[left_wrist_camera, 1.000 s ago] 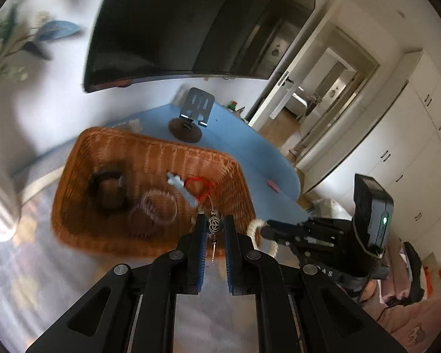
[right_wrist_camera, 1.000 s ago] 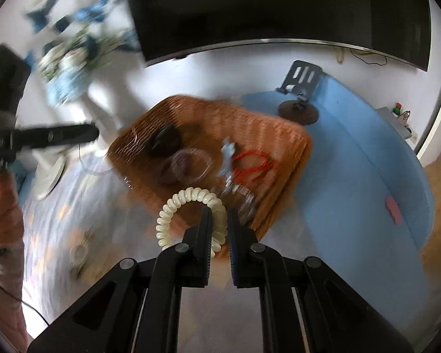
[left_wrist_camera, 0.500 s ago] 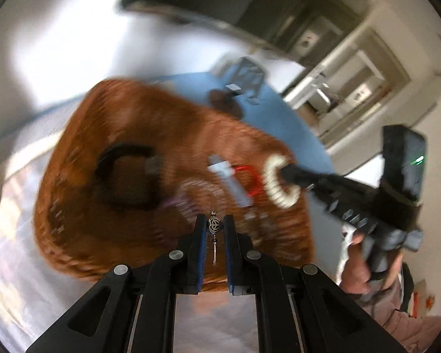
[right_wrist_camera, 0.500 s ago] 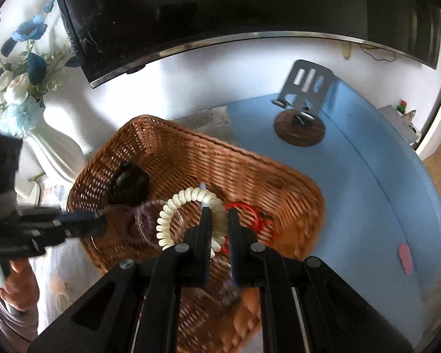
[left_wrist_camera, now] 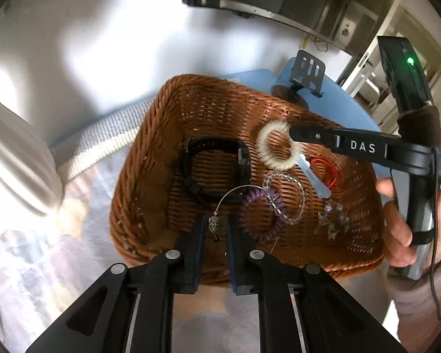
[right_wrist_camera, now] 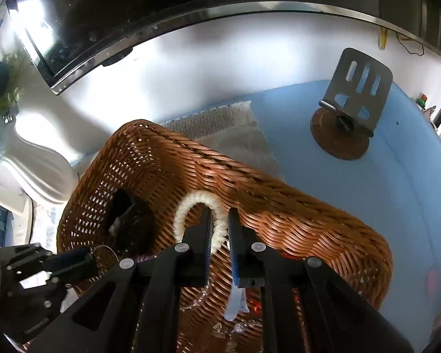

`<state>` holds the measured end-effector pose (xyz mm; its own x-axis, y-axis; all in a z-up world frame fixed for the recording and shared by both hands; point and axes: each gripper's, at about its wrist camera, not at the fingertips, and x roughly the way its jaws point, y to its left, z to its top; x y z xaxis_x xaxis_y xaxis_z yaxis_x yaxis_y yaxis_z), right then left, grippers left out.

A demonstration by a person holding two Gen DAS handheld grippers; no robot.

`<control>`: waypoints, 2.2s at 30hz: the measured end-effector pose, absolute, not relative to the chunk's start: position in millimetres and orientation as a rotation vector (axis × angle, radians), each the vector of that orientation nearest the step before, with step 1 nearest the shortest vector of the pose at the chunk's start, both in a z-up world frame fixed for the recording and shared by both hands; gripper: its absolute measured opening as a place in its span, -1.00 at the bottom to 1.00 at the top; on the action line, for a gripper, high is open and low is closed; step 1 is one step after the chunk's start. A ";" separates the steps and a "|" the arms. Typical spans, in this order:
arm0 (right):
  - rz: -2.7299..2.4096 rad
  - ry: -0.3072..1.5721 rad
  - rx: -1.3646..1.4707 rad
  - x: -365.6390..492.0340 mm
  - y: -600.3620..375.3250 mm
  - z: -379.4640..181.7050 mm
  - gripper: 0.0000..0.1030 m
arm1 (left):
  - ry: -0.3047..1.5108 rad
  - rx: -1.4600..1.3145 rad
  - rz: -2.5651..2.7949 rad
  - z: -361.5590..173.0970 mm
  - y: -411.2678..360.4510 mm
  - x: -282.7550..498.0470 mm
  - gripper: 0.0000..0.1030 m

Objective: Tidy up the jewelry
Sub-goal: 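Carry the earring and cream hair tie into the wicker basket and open both tools, then move both tools back over the clear coil hair tie and gold charm, then grasp the clear coil hair tie with the left tool while the right tool grasps a small gold charm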

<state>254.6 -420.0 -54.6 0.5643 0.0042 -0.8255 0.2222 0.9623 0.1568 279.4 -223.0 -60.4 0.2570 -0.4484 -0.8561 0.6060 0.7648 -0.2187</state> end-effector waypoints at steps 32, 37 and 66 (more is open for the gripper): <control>0.095 0.888 -0.019 73.1 -238.5 -32.7 -0.41 | 1.089 -0.090 -0.715 -56.9 -36.6 161.2 -0.15; 0.149 0.951 -0.034 55.8 -220.6 -64.8 -0.41 | 1.107 -0.047 -0.690 -75.3 -46.0 158.2 -0.15; 0.165 0.920 -0.139 68.0 -169.8 -129.2 -0.69 | 1.025 0.294 -0.533 -109.5 -85.1 148.1 -0.21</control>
<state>68.0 -169.8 -129.2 0.5950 0.0826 -0.7994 -0.2010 0.9784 -0.0486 148.1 -85.1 -109.5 0.4084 -0.2818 -0.8682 0.5487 0.8359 -0.0132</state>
